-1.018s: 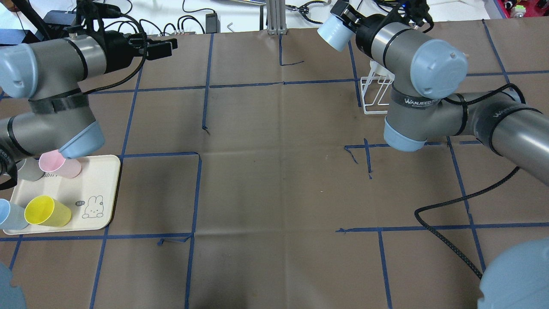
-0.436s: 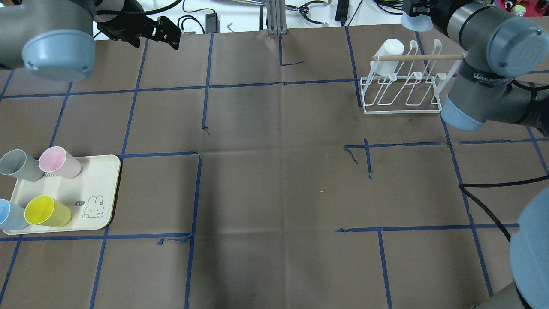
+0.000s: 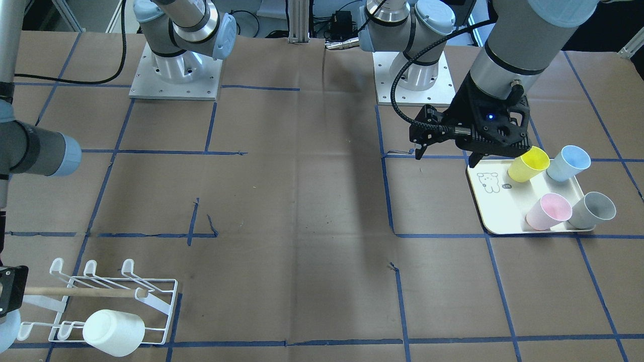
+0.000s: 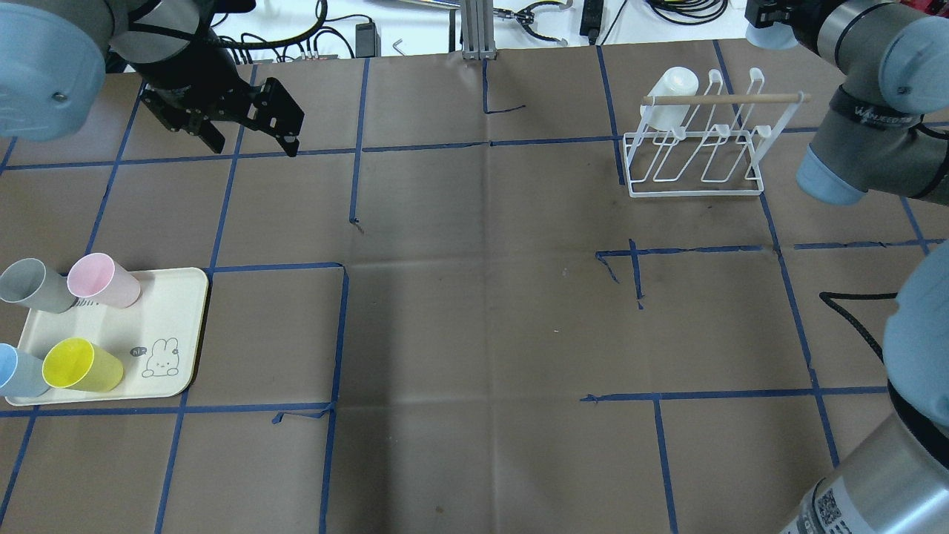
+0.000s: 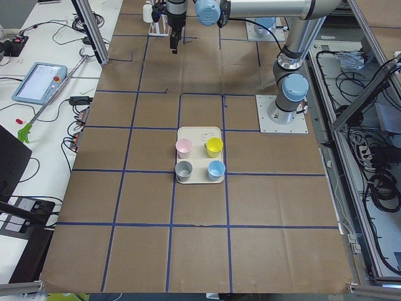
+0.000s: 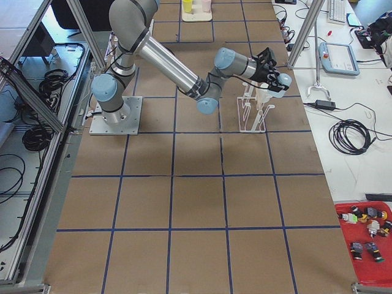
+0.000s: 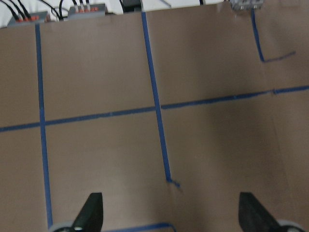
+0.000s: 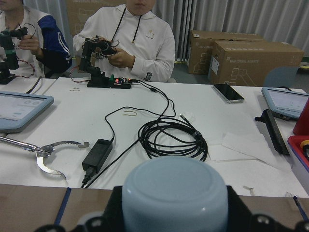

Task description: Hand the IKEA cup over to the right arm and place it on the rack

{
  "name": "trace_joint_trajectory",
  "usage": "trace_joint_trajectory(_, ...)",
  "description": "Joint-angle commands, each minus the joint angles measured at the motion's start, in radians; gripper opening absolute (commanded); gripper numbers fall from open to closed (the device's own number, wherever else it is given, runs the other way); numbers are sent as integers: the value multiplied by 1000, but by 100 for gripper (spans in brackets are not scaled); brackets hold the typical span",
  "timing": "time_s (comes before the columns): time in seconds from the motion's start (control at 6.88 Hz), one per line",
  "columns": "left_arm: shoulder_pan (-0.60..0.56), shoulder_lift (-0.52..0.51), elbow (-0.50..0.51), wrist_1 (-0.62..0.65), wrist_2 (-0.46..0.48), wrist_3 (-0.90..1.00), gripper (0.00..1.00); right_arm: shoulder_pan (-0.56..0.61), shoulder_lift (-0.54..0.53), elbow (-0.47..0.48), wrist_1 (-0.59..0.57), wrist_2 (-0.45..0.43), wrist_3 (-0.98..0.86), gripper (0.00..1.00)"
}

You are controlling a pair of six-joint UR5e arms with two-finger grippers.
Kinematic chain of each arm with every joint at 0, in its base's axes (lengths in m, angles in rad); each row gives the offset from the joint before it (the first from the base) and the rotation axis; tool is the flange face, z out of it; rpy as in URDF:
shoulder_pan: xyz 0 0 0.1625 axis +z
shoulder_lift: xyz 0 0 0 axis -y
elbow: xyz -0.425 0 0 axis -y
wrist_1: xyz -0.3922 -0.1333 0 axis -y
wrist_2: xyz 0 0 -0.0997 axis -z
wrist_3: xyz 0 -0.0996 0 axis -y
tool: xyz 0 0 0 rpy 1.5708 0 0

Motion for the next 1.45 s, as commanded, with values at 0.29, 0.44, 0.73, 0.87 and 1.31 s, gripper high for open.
trace_joint_trajectory(0.29, 0, 47, -53, -15, 43, -60, 99, 2, 80, -33, -14, -30, -5, 19)
trace_joint_trajectory(0.44, 0, 44, -57, 15, 63, -68, 99, 5, 82, -31, -14, -49, -4, 19)
trace_joint_trajectory(0.73, -1, 42, -57, 19, 60, -74, 99, 15, 63, 33, -14, -76, -5, 17)
trace_joint_trajectory(0.87, -1, 42, -56, 22, 57, -74, 99, 18, 51, 42, -14, -76, -4, 17)
trace_joint_trajectory(1.31, -3, 39, -54, 29, 51, -94, 99, 23, 56, 46, -14, -77, 7, 84)
